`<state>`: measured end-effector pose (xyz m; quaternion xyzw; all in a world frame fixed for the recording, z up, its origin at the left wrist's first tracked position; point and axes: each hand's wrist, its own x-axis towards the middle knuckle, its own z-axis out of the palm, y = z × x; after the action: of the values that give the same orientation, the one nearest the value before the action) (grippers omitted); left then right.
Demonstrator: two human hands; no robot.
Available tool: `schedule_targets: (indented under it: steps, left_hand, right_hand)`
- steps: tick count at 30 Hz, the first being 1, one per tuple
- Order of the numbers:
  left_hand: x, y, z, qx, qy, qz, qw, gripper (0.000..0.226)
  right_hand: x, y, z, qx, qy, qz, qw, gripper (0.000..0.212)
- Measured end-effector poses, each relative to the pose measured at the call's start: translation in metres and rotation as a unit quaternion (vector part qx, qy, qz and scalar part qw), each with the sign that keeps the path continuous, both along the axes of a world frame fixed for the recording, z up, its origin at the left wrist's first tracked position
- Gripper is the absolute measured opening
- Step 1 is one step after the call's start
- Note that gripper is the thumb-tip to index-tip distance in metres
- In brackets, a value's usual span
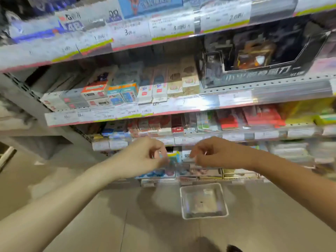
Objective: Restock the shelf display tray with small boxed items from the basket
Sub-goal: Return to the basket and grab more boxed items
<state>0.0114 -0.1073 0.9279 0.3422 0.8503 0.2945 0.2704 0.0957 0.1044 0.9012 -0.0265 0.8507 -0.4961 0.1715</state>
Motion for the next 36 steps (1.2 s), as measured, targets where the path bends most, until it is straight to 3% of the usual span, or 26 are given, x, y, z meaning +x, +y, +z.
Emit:
schedule_targets:
  steps: [3,8,13,16,17,19,22,27,31,36]
  left_hand:
    - [-0.003,0.002,-0.058,-0.041,-0.019,0.013,0.999,0.028]
    - [-0.006,0.017,-0.168,-0.12,-0.077,0.048,0.989,0.021]
    - [0.0,0.035,-0.293,-0.145,-0.164,0.091,0.972,0.03]
    - [0.007,0.042,-0.375,-0.166,-0.197,0.096,0.961,0.023]
    - [0.01,0.045,-0.404,-0.171,-0.197,0.102,0.96,0.018]
    - [0.01,0.046,-0.47,-0.183,-0.171,0.097,0.963,0.037]
    - [0.011,0.049,-0.568,-0.225,-0.171,0.079,0.956,0.026]
    - [0.011,0.054,-0.692,-0.259,-0.166,0.064,0.949,0.038]
    - [-0.001,0.061,-0.789,-0.237,-0.139,0.083,0.958,0.036]
    - [-0.01,0.069,-0.889,-0.279,-0.102,0.031,0.954,0.036]
  right_hand:
    - [0.005,0.004,-0.067,0.033,-0.058,-0.02,0.998,0.02]
    - [0.012,0.022,-0.172,0.043,-0.141,-0.036,0.988,0.016]
    - [0.021,0.045,-0.297,0.129,-0.175,-0.024,0.976,0.01]
    - [0.027,0.056,-0.387,0.164,-0.204,-0.046,0.964,0.011]
    - [0.028,0.058,-0.415,0.171,-0.216,-0.047,0.96,0.01]
    - [0.029,0.056,-0.465,0.186,-0.229,-0.041,0.955,0.019]
    - [0.026,0.052,-0.546,0.182,-0.242,-0.051,0.952,0.021]
    - [0.013,0.044,-0.673,0.189,-0.219,-0.053,0.956,0.024]
    - [-0.009,0.045,-0.765,0.236,-0.202,0.009,0.951,0.029]
    - [-0.019,0.043,-0.861,0.32,-0.221,0.118,0.914,0.032]
